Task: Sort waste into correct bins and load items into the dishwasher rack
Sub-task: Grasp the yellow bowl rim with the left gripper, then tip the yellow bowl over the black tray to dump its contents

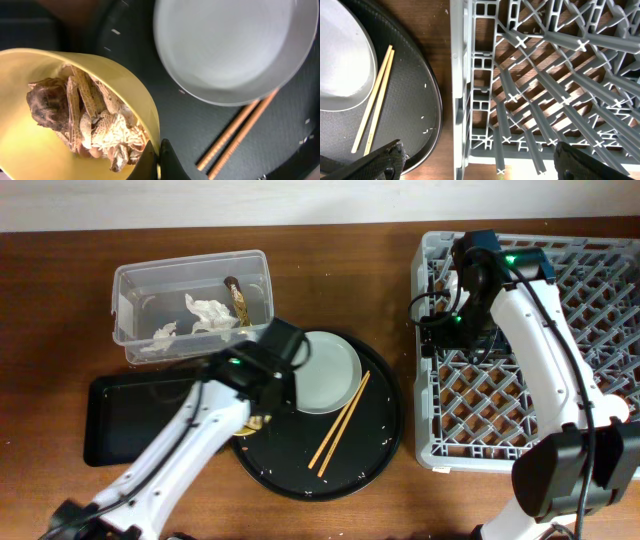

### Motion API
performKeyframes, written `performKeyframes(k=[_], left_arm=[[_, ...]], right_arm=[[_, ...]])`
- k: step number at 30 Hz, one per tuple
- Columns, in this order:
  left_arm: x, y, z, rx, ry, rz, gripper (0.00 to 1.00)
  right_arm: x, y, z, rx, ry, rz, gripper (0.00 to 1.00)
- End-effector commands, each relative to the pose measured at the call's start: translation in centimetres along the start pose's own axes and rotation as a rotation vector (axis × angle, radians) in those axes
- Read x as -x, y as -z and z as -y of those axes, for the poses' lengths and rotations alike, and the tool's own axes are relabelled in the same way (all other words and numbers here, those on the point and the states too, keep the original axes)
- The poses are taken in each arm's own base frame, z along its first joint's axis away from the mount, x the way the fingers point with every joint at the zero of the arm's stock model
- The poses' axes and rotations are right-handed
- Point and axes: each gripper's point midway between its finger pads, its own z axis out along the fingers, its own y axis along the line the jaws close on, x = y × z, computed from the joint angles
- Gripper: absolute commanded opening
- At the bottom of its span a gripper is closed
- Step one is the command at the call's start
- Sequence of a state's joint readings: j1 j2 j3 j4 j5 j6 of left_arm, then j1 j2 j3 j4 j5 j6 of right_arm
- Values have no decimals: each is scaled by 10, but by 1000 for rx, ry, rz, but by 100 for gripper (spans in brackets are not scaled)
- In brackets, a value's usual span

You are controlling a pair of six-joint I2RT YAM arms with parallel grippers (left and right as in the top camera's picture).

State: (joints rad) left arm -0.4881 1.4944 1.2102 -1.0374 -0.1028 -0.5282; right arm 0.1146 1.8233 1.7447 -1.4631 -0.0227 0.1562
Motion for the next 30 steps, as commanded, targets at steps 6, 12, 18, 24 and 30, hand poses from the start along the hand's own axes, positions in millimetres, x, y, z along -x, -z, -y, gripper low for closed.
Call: performKeyframes(k=[6, 12, 18, 24, 30], left_arm=[[41, 29, -56, -358, -10, 49, 0], [57, 34, -84, -734, 39, 127, 0], [53, 27, -107, -1008, 167, 198, 0], [50, 25, -131, -1171, 306, 295, 0], [43, 21, -157, -1165, 413, 334, 0]], right_arm=[[0, 7, 3, -10, 6, 20, 96], [0, 7, 3, -10, 17, 20, 96], [-1, 7, 3, -11, 17, 17, 96], [-1, 7, 3, -11, 17, 17, 96], [-1, 7, 3, -11, 17, 17, 96]])
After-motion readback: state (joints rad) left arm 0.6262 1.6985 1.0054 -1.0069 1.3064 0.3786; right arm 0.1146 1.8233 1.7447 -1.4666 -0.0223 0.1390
